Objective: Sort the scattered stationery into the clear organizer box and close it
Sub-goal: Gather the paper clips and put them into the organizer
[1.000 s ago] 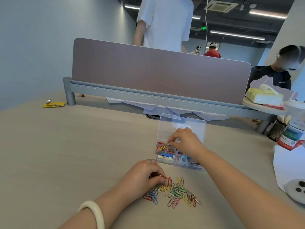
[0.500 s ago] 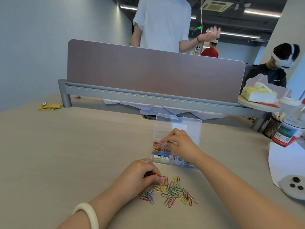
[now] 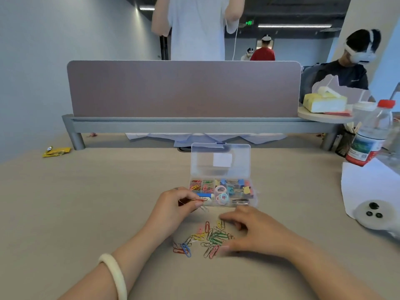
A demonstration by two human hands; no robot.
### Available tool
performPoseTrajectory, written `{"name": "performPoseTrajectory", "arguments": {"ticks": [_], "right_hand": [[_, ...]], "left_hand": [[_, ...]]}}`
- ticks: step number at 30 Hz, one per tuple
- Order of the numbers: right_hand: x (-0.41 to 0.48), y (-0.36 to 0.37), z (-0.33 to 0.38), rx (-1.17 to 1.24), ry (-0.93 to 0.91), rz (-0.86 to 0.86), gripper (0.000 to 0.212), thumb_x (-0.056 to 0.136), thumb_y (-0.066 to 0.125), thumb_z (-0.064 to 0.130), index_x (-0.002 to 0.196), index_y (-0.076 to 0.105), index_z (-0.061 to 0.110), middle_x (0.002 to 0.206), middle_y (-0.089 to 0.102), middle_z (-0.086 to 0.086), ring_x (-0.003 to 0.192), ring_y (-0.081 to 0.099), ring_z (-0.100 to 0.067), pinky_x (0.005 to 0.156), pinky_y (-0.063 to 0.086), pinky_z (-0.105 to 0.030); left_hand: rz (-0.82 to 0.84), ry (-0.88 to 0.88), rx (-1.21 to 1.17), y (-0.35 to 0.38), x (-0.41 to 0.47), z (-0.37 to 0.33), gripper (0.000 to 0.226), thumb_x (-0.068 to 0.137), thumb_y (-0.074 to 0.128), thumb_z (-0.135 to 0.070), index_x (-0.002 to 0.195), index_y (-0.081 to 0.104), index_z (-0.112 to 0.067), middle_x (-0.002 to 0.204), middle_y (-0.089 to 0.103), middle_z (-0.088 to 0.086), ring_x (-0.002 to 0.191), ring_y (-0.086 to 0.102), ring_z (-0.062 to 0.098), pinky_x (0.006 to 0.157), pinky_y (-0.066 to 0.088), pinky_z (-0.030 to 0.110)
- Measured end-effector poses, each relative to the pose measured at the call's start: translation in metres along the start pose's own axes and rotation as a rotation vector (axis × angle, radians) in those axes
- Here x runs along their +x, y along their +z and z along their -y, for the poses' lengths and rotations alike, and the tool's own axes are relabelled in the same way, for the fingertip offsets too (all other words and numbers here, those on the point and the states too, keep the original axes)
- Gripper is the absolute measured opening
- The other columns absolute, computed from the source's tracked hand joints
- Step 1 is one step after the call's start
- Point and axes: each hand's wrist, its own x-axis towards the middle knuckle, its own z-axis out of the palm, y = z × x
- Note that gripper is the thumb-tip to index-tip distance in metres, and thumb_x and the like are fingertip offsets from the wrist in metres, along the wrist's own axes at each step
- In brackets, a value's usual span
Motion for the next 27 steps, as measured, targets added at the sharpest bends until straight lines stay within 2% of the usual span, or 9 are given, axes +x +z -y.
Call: {"name": "performPoseTrajectory", "arguments": {"ticks": [2,5,6,11,15,18,22,27], "right_hand": [[0.0,0.004,0.003,-0.085,-0.006,0.013,0.09,0.058,0.06,0.075,0.135,0.034,0.036,0.112,0.046,0.01,0.107,0.042,-0.009,0.094,0.038,-0.026],[-0.001,0.011,0.004,-0.133,-0.034,-0.029,0.105,0.048,0.054,0.085,0.137,0.031,0.034,0.112,0.043,0.01,0.11,0.041,-0.011,0.094,0.036,-0.026],[-0.001,0.013,0.005,-0.141,-0.044,-0.04,0.108,0.046,0.052,0.087,0.137,0.03,0.034,0.109,0.042,0.011,0.109,0.041,-0.011,0.093,0.036,-0.026],[0.0,0.014,0.009,-0.126,-0.062,-0.052,0.098,0.055,0.055,0.081,0.137,0.03,0.035,0.097,0.032,0.016,0.104,0.04,-0.011,0.087,0.034,-0.026],[0.001,0.014,0.008,-0.123,-0.065,-0.051,0.093,0.058,0.056,0.078,0.136,0.031,0.035,0.103,0.04,0.011,0.106,0.041,-0.012,0.088,0.034,-0.026],[0.002,0.015,0.007,-0.11,-0.064,-0.064,0.092,0.058,0.054,0.08,0.136,0.032,0.036,0.107,0.043,0.01,0.106,0.041,-0.011,0.086,0.033,-0.024],[0.001,0.014,0.008,-0.094,-0.062,-0.07,0.087,0.062,0.058,0.075,0.136,0.033,0.037,0.1,0.036,0.014,0.106,0.04,-0.01,0.082,0.029,-0.023],[0.001,0.014,0.008,-0.088,-0.054,-0.071,0.085,0.063,0.059,0.073,0.135,0.034,0.037,0.104,0.041,0.012,0.105,0.04,-0.009,0.081,0.028,-0.022]], "left_hand": [[-0.032,-0.008,0.018,0.001,0.02,-0.004,0.019,0.076,0.069,-0.014,0.066,0.066,-0.03,0.071,0.063,-0.009,0.064,0.055,0.004,0.06,0.042,0.012],[-0.051,-0.018,0.125,0.007,0.055,-0.004,0.004,0.08,0.065,-0.016,0.08,0.069,-0.018,0.076,0.063,-0.008,0.071,0.056,0.002,0.059,0.041,0.01],[-0.043,-0.011,0.183,0.01,0.065,-0.002,0.006,0.08,0.065,-0.017,0.084,0.069,-0.016,0.078,0.063,-0.006,0.072,0.055,0.003,0.06,0.041,0.012],[0.07,0.02,0.381,0.024,0.095,0.013,0.013,0.082,0.062,-0.018,0.09,0.069,-0.01,0.09,0.064,0.005,0.081,0.056,0.016,0.067,0.042,0.021],[0.167,0.066,0.524,0.025,0.107,0.017,0.015,0.082,0.061,-0.019,0.091,0.069,-0.011,0.089,0.061,0.002,0.083,0.054,0.015,0.071,0.038,0.023],[0.246,0.082,0.594,0.024,0.114,0.017,0.016,0.081,0.063,-0.019,0.095,0.069,-0.014,0.096,0.061,0.003,0.086,0.051,0.013,0.076,0.038,0.023],[0.282,0.064,0.556,0.022,0.116,0.018,0.02,0.08,0.065,-0.017,0.1,0.068,-0.015,0.1,0.061,0.003,0.089,0.052,0.013,0.077,0.04,0.021],[0.211,0.052,0.418,0.017,0.11,0.02,0.018,0.081,0.063,-0.012,0.098,0.069,-0.013,0.099,0.063,0.002,0.085,0.053,0.008,0.064,0.037,0.008]]}}
